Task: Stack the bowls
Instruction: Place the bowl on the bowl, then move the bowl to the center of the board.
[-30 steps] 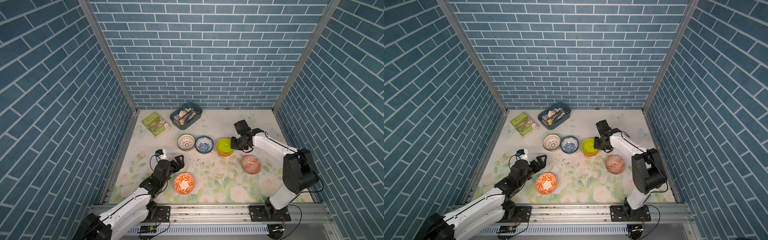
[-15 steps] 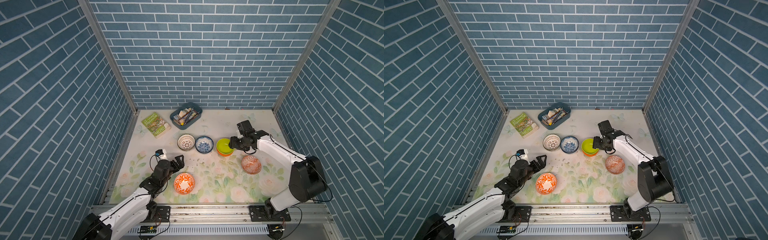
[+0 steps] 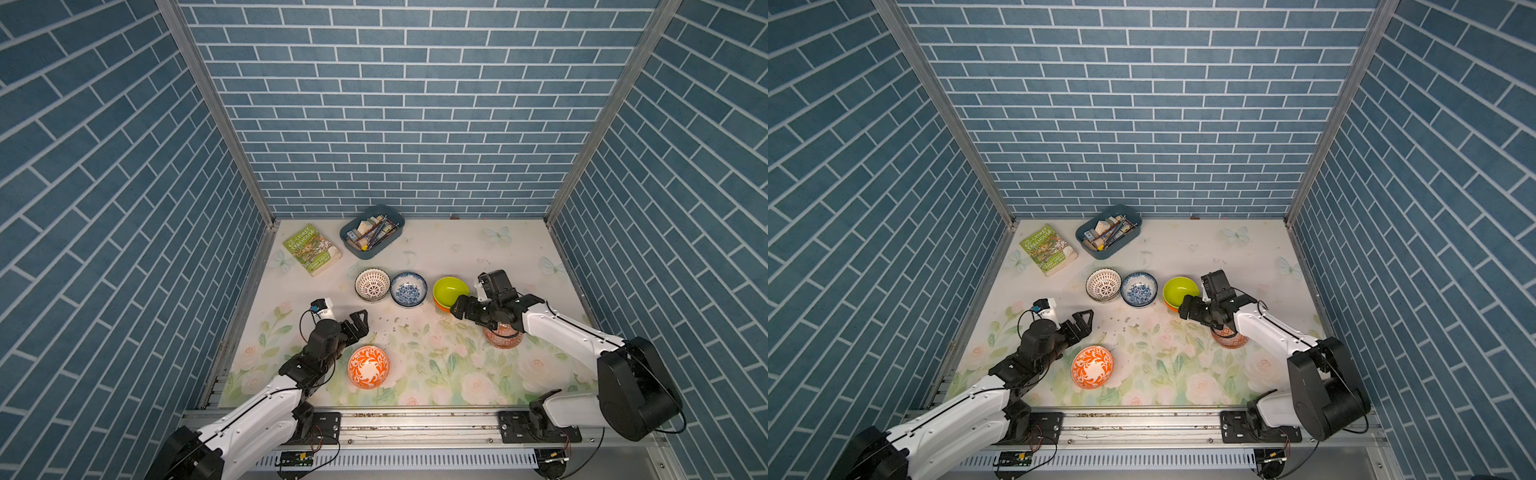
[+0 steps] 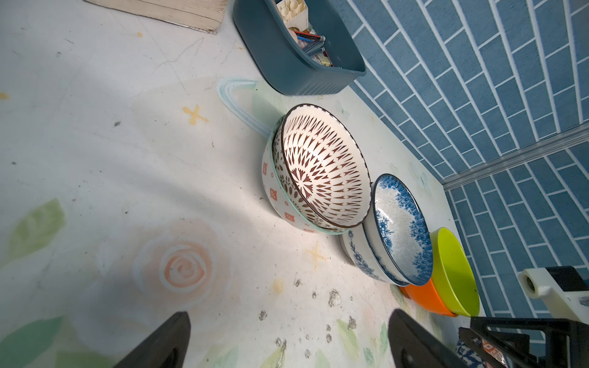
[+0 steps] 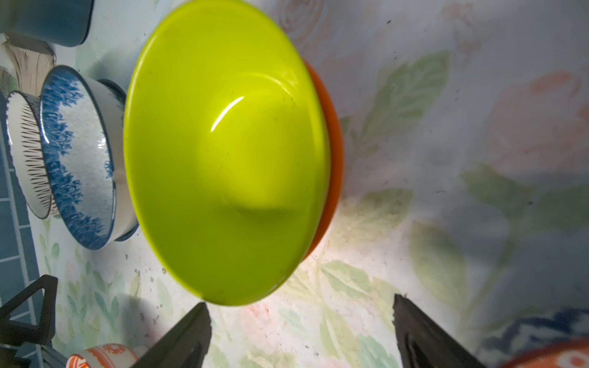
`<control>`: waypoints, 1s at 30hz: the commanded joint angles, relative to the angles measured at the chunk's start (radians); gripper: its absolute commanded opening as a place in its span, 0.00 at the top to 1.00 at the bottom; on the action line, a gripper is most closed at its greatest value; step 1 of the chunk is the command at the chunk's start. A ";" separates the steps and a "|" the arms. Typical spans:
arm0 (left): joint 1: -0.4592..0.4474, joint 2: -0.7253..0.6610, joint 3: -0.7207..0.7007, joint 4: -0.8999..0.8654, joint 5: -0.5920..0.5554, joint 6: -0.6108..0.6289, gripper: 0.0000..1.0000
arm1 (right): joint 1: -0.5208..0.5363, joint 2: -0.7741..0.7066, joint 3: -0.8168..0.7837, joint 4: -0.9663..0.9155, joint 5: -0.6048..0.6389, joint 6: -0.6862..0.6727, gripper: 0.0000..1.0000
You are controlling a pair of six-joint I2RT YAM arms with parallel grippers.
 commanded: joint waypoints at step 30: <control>0.003 0.006 0.021 -0.001 -0.001 0.016 0.00 | 0.030 0.168 0.190 0.087 0.023 0.025 0.10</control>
